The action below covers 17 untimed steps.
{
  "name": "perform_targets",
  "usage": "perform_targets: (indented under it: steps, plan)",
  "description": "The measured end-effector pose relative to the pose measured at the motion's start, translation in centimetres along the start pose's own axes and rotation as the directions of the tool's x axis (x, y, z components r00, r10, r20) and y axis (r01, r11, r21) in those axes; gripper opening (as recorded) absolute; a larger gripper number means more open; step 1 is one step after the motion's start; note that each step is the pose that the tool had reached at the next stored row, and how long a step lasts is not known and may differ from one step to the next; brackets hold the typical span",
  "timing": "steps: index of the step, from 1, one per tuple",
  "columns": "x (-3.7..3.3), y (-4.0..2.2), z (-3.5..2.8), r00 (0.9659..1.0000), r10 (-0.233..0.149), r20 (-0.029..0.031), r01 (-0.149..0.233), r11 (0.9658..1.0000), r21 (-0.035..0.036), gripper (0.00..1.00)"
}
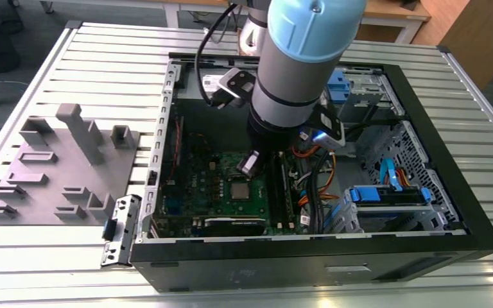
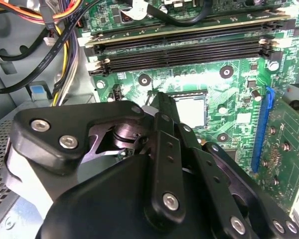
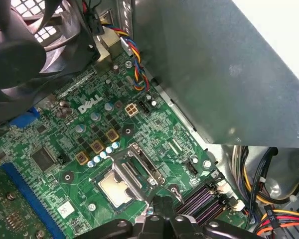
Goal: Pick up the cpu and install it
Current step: 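Close the cpu cover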
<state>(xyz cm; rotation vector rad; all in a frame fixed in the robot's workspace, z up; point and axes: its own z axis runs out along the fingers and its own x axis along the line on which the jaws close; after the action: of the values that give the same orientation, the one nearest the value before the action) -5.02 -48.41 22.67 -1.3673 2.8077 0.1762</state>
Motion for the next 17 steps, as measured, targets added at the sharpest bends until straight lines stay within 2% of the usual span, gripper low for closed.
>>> perform_targets:
  steps: [9, 17]
  plan:
    - [-0.63, -0.85, 0.0, 1.0, 0.0, 0.0, 0.0, 1.0, 0.0001, 0.11]
    - [-0.67, -0.89, 0.01, 1.0, 0.0, -0.0002, 0.0, 1.0, 0.0002, 0.11]
